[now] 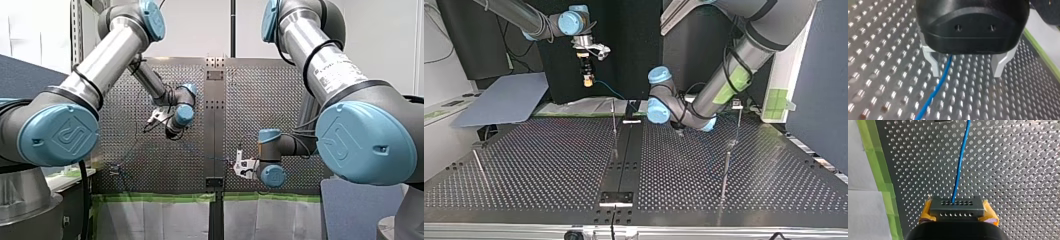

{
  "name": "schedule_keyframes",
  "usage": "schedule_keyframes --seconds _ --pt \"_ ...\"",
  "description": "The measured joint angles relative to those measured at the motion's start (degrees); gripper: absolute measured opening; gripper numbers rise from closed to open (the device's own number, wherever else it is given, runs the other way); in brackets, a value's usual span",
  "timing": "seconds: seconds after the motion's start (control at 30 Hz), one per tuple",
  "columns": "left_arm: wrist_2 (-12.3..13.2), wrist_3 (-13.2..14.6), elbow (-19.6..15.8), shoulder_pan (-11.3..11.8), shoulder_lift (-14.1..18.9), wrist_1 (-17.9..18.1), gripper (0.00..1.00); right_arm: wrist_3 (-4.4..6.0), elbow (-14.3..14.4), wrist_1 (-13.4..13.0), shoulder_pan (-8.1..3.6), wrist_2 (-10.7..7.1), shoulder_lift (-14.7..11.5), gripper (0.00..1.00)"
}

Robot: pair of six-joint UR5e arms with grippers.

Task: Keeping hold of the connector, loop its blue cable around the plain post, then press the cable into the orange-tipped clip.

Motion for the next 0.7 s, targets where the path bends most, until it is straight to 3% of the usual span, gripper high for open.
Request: schedule_keyframes --seconds 0.37,0.7 --pt "5.51 -5.49 0.9 -2.97 -1.51 4.5 1.0 -0.82 -0.03 0.12 0.3 0.0 -0.01 0.0" --pt "9.86 -10.41 0.88 -3.62 -1.82 4.27 1.0 -1.42 -0.01 0.51 0.52 0.0 -0.09 0.0"
